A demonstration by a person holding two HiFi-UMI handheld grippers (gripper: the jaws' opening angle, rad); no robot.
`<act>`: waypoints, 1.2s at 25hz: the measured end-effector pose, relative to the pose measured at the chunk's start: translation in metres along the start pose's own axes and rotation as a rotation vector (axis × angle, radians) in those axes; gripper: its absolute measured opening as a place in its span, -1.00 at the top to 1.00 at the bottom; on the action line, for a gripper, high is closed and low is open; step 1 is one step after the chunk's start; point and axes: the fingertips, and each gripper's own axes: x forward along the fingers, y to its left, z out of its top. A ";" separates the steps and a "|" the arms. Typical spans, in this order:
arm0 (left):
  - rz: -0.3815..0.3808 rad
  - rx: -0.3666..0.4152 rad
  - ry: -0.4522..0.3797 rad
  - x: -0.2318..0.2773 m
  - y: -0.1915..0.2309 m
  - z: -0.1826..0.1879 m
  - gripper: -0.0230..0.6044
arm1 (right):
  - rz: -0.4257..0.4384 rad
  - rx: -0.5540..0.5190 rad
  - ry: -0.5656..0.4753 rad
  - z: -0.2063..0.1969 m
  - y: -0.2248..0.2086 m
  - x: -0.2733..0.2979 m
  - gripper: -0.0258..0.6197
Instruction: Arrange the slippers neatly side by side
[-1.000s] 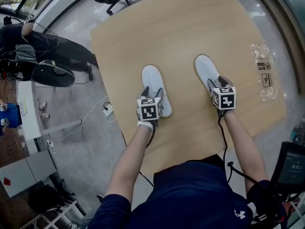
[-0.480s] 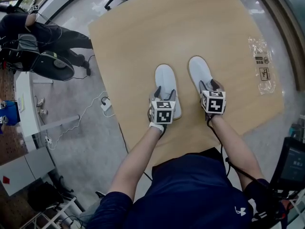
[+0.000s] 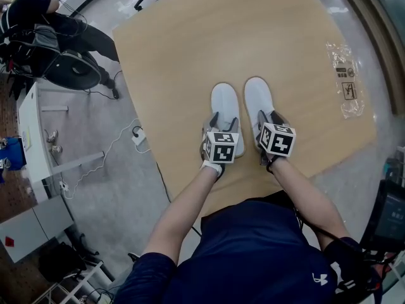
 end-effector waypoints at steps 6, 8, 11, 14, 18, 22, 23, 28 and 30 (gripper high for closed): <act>-0.012 0.013 -0.004 -0.003 -0.007 -0.001 0.07 | 0.023 0.005 0.007 -0.006 0.011 -0.004 0.35; -0.009 0.012 -0.004 -0.002 -0.007 -0.001 0.07 | 0.026 0.002 0.006 -0.008 0.011 -0.005 0.35; -0.007 0.012 -0.003 -0.001 -0.009 0.000 0.07 | 0.028 -0.007 0.003 -0.009 0.010 -0.005 0.35; -0.002 0.011 -0.001 -0.001 -0.009 -0.001 0.07 | 0.036 -0.006 0.008 -0.011 0.012 -0.007 0.35; 0.000 0.020 -0.010 0.000 -0.009 -0.001 0.07 | 0.042 -0.026 0.011 -0.012 0.013 -0.006 0.36; -0.017 0.039 -0.008 0.002 -0.009 0.000 0.07 | 0.047 -0.046 0.007 -0.013 0.011 -0.005 0.38; -0.020 0.042 -0.006 0.002 -0.009 0.000 0.07 | 0.047 -0.046 0.008 -0.012 0.010 -0.005 0.39; -0.010 0.037 0.001 -0.001 -0.007 0.000 0.07 | 0.075 -0.039 0.036 -0.013 0.013 -0.005 0.39; -0.003 0.035 -0.005 -0.006 -0.008 0.005 0.06 | 0.104 -0.002 0.026 -0.007 0.011 -0.008 0.38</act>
